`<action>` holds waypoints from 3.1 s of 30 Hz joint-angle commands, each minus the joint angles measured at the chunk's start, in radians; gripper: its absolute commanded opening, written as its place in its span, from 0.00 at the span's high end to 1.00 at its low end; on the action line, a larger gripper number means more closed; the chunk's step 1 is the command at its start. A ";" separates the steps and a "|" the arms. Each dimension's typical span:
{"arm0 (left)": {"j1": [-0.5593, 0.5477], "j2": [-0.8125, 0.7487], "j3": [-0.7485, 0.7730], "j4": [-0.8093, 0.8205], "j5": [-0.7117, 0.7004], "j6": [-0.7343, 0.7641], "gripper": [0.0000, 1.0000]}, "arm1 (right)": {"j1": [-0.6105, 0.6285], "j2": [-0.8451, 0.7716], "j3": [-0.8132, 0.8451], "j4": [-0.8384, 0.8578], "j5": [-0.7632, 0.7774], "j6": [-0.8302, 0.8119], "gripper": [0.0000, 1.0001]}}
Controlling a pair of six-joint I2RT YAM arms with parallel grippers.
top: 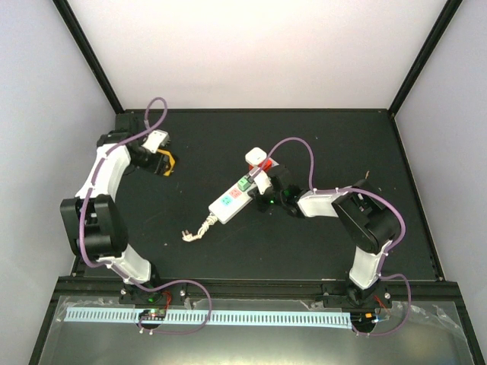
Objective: Pull the plug off the socket
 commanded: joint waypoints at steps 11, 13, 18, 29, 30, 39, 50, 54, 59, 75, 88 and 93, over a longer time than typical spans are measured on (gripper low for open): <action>0.133 0.186 0.292 -0.303 -0.355 0.242 0.67 | -0.004 -0.063 -0.021 -0.051 -0.038 -0.003 0.97; 0.135 0.209 0.290 -0.335 -0.403 0.264 0.67 | -0.002 -0.069 -0.020 -0.056 -0.040 -0.005 0.97; 0.156 0.236 0.263 -0.412 -0.456 0.300 0.68 | -0.001 -0.093 -0.033 -0.081 -0.063 -0.019 0.96; 0.178 0.205 -0.026 -0.458 -0.657 0.399 0.67 | -0.001 -0.140 -0.056 -0.059 -0.106 -0.024 0.95; 0.181 0.208 -0.045 -0.447 -0.684 0.399 0.67 | 0.000 -0.143 -0.057 -0.057 -0.109 -0.023 0.95; 0.192 0.281 -0.054 -0.430 -0.695 0.366 0.60 | -0.001 -0.160 -0.066 -0.052 -0.120 -0.031 0.95; 0.192 0.311 -0.032 -0.401 -0.658 0.373 0.31 | -0.001 -0.150 -0.063 -0.054 -0.128 -0.026 0.95; 0.193 0.304 -0.027 -0.393 -0.636 0.378 0.17 | 0.000 -0.147 -0.064 -0.054 -0.126 -0.024 0.95; 0.192 0.295 -0.006 -0.387 -0.595 0.376 0.05 | -0.001 -0.146 -0.063 -0.053 -0.127 -0.022 0.95; 0.192 0.150 0.276 -0.433 -0.326 0.316 0.01 | 0.000 -0.215 -0.049 -0.079 -0.141 -0.073 0.95; 0.185 0.050 0.546 -0.418 0.011 0.190 0.01 | -0.010 -0.379 -0.038 -0.166 -0.131 -0.141 0.88; 0.164 0.003 0.540 -0.384 0.224 0.209 0.01 | -0.043 -0.432 0.006 -0.229 -0.122 -0.142 0.82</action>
